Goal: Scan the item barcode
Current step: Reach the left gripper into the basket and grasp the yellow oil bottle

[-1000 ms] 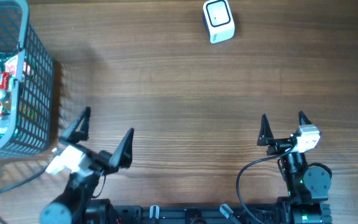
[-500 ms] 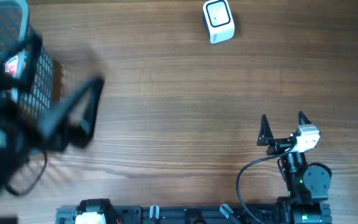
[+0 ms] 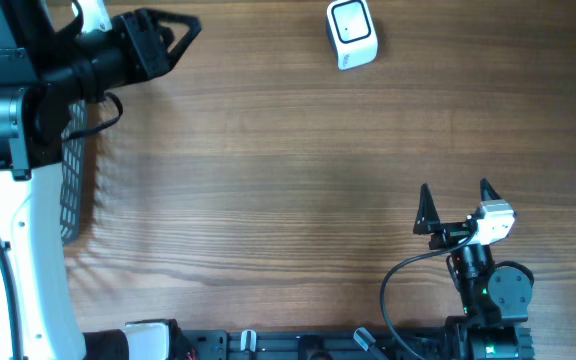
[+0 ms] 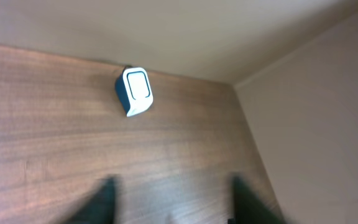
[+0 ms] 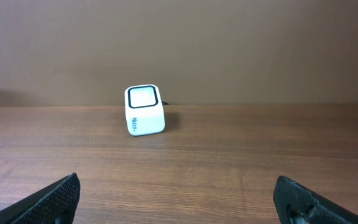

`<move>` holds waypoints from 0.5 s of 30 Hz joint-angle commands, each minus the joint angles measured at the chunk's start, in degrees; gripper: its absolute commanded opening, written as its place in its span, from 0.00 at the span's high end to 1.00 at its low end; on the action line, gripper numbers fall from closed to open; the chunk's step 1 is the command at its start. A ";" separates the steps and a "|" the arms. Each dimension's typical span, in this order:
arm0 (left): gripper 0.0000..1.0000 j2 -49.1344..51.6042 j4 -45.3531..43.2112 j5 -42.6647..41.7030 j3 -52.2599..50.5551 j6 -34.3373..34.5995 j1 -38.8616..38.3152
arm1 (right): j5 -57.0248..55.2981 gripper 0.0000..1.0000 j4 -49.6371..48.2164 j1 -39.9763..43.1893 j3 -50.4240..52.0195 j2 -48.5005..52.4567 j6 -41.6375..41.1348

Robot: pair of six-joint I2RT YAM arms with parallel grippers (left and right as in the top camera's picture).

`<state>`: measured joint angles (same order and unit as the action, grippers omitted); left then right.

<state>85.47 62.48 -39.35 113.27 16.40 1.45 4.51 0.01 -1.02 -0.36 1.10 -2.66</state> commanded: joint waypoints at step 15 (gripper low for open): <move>0.42 0.59 10.47 32.92 0.90 -5.22 -0.07 | 0.52 0.00 -0.20 0.09 0.07 -0.31 0.79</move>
<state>85.58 73.08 -18.37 113.27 11.55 1.45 4.49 0.01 -1.02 -0.36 1.10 -2.66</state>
